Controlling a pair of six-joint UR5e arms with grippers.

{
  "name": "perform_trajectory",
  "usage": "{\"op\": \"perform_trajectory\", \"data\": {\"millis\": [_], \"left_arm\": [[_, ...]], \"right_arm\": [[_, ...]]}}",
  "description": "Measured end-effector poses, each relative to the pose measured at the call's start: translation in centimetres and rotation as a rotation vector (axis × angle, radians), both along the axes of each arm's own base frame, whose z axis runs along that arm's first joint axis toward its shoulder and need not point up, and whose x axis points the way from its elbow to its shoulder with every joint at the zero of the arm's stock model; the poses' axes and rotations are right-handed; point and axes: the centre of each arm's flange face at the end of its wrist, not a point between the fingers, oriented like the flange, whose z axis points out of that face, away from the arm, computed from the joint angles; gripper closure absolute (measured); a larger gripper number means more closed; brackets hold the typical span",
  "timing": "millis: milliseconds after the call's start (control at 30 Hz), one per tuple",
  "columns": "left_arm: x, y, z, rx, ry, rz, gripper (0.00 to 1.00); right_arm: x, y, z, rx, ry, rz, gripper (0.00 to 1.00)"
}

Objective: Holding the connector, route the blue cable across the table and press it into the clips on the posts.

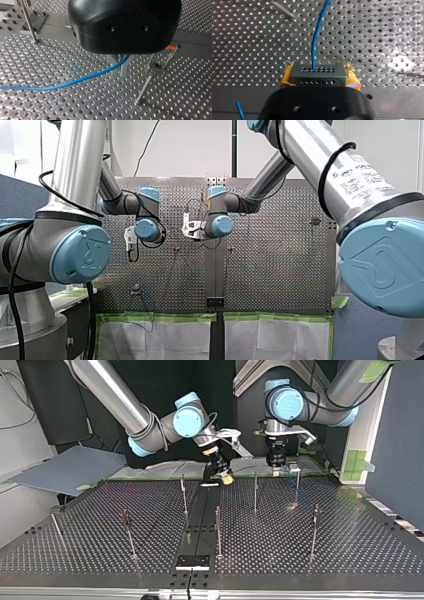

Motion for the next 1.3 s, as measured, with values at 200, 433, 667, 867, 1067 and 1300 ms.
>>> {"op": "perform_trajectory", "data": {"millis": [200,433,667,867,1067,1300], "left_arm": [[0.2,-0.2,-1.3,-0.009,0.018,-0.009,1.0],[0.5,0.3,-3.5,-0.003,0.06,0.024,1.0],[0.5,0.2,-4.0,-0.007,0.069,0.026,1.0],[0.5,0.0,-4.9,-0.011,0.084,0.009,1.0],[0.7,0.0,-6.8,-0.014,0.112,0.01,1.0],[1.0,0.2,-7.2,-0.019,0.1,0.014,1.0]], "right_arm": [[-0.5,0.5,-1.1,0.015,0.019,0.0,1.0],[-1.2,0.9,-2.4,0.033,0.04,-0.002,1.0],[-1.6,0.7,-2.9,0.041,0.044,-0.008,1.0],[-2.1,0.1,-3.1,0.047,0.044,-0.014,1.0],[-2.3,-0.4,-3.7,0.058,0.046,-0.005,1.0],[-2.5,-0.7,-5.2,0.076,0.057,0.005,1.0]]}}
